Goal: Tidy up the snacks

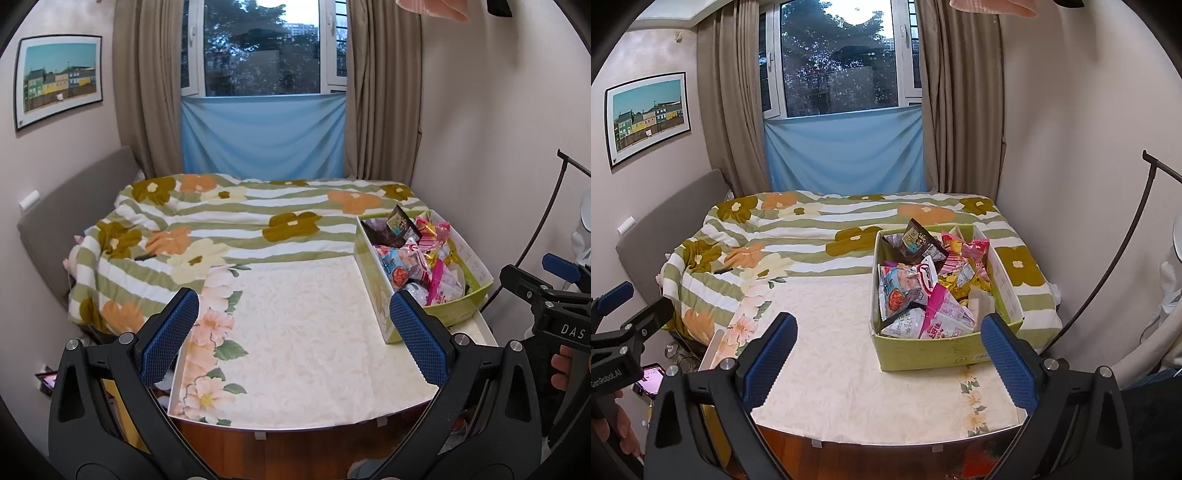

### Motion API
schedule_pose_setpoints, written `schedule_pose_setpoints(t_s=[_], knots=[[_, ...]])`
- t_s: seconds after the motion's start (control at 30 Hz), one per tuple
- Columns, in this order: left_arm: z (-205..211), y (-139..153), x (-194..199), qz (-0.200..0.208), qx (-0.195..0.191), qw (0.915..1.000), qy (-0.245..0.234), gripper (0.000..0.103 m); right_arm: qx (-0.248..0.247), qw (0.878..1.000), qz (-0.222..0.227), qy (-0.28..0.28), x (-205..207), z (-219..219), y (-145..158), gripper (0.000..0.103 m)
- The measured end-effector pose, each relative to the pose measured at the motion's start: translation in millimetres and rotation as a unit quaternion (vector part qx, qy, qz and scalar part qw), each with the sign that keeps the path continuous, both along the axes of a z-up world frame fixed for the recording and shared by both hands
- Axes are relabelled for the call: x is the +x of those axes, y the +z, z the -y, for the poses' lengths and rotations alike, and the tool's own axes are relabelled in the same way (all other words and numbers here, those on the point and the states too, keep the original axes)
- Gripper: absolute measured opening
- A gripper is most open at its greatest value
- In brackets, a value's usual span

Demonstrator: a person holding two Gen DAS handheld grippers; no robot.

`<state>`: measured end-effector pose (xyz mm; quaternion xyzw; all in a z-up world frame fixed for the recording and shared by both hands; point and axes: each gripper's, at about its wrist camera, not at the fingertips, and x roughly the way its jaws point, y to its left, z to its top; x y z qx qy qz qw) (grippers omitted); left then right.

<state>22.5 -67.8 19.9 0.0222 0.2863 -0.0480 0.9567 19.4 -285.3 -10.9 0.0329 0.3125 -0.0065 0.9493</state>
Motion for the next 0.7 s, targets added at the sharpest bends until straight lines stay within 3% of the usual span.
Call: schedule_pose_setpoints(t_s=[0.7], knots=[[-2.5,0.5,1.8,0.000,-0.001,1.0000,0.000,0.103,0.000,1.000,-0.001,-0.001,2.6,-0.4,0.5,0.099]])
